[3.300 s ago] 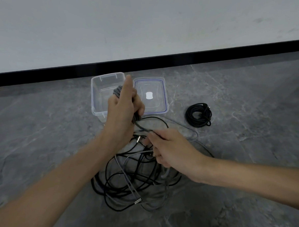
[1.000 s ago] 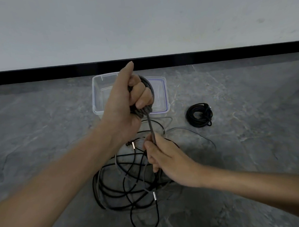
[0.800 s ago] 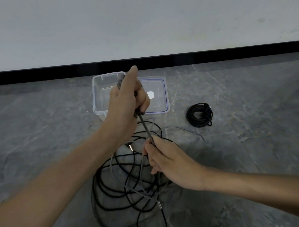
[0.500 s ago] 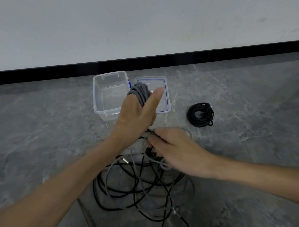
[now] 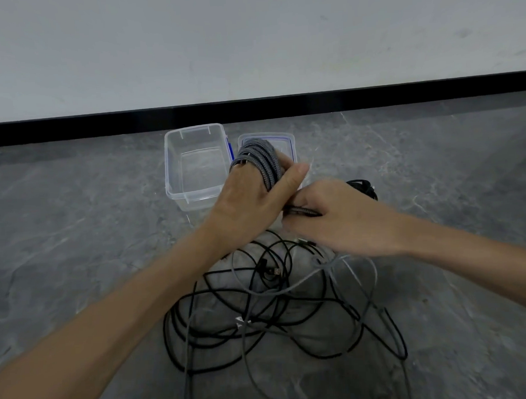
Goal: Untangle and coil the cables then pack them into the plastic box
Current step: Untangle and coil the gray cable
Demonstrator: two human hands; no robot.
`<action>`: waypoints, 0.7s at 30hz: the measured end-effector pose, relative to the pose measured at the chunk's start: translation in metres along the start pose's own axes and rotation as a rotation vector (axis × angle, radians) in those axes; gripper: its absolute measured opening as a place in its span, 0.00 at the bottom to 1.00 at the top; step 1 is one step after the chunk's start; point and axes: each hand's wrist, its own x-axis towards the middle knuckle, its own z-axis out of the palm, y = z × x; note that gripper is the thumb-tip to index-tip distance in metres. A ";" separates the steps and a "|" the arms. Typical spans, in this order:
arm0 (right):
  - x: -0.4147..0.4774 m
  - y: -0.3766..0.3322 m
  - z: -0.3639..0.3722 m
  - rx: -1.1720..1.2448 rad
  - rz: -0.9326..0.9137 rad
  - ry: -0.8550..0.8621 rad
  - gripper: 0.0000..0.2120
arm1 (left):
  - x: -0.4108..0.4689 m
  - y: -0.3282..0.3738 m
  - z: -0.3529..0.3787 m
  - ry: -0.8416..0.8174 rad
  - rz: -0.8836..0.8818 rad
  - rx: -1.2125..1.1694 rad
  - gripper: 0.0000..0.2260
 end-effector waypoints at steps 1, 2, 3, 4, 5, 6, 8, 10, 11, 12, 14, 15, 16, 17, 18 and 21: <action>0.001 0.000 -0.002 -0.012 -0.010 -0.003 0.17 | 0.000 0.000 0.000 -0.015 0.009 0.012 0.12; 0.003 0.001 -0.004 -0.025 -0.022 -0.001 0.18 | 0.001 0.000 0.001 -0.041 0.011 0.023 0.14; 0.004 0.002 -0.006 -0.042 -0.030 0.002 0.18 | 0.001 -0.001 0.001 -0.076 0.008 0.034 0.19; 0.006 0.003 -0.008 -0.056 -0.032 0.007 0.17 | 0.002 -0.002 0.002 -0.109 0.000 0.050 0.24; 0.007 0.004 -0.010 -0.063 -0.031 0.006 0.16 | 0.003 -0.002 0.001 -0.137 -0.015 0.071 0.27; 0.007 0.005 -0.012 -0.057 -0.032 -0.004 0.13 | 0.002 -0.002 0.001 -0.165 -0.035 0.090 0.28; 0.007 0.004 -0.014 -0.046 -0.052 -0.035 0.09 | 0.002 0.000 0.001 -0.225 -0.086 0.103 0.26; 0.006 0.004 -0.016 -0.068 -0.085 -0.033 0.07 | 0.001 0.001 0.002 -0.261 -0.162 0.080 0.27; 0.006 0.004 -0.017 -0.079 -0.093 -0.030 0.06 | 0.000 0.000 0.001 -0.274 -0.192 0.040 0.29; 0.007 0.004 -0.017 -0.084 -0.094 -0.034 0.05 | -0.001 0.001 0.001 -0.287 -0.202 -0.013 0.30; 0.007 0.006 -0.019 -0.083 -0.098 -0.047 0.06 | -0.005 0.001 -0.001 -0.312 -0.200 -0.091 0.28; 0.007 0.008 -0.019 -0.075 -0.098 -0.042 0.07 | -0.006 0.002 -0.003 -0.320 -0.197 -0.114 0.25; 0.007 0.010 -0.018 -0.044 -0.084 -0.034 0.06 | -0.008 0.001 -0.004 -0.320 -0.200 -0.138 0.21; 0.006 0.013 -0.017 0.018 -0.055 -0.030 0.04 | -0.008 -0.001 -0.006 -0.311 -0.220 -0.159 0.20; 0.005 0.016 -0.015 0.099 -0.024 -0.025 0.02 | -0.009 -0.003 -0.007 -0.303 -0.252 -0.174 0.20; 0.003 0.026 -0.008 0.240 0.028 -0.011 0.02 | -0.010 -0.008 -0.007 -0.275 -0.324 -0.217 0.23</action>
